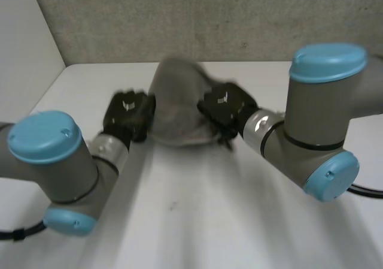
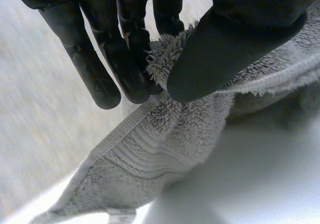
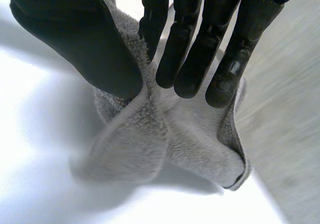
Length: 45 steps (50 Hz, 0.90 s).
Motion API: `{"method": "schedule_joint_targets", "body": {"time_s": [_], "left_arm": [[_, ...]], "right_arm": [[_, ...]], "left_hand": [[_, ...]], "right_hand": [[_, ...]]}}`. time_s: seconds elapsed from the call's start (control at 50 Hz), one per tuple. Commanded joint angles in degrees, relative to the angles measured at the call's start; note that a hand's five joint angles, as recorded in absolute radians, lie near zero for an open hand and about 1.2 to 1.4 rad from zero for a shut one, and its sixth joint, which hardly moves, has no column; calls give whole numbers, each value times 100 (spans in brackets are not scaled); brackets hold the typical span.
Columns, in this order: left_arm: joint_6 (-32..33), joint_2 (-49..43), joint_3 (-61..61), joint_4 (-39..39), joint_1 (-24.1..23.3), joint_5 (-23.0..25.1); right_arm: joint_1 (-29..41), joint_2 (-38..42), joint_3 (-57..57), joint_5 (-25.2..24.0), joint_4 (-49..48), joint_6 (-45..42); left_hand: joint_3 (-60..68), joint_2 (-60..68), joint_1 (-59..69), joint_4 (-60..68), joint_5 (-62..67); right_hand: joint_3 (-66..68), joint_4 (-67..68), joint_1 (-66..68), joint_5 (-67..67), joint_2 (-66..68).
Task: Fold the towel.
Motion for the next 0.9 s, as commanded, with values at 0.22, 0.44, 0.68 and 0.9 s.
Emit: {"method": "schedule_joint_targets", "body": {"time_s": [0.22,0.44,0.68,0.9], "left_arm": [[20,636,150,-1116,-537,-379],[-33,1348,203,-1353,-422,-370],[-51,1577,229,-1371,-457,-370],[-60,1735,396,-1389,-501,-379]], "right_arm": [[-869,-156,768,254,77,2634],[-1346,-290,2159,140,-1135,4354],[-1099,492,2089,8,-1532,4380],[-423,993,1641,456,-2270,4424]], "left_hand": [[1028,1041,1301,1029,1100],[1028,1041,1301,1029,1100],[1028,1041,1301,1029,1100],[1028,1041,1301,1029,1100]], "right_hand": [[-5115,-5145,-3608,-4837,-5006],[-5418,-5448,-3910,-5140,-5308],[-5369,-5398,-3861,-5090,-5259],[-4830,-4860,-3322,-4552,-4721]]}}
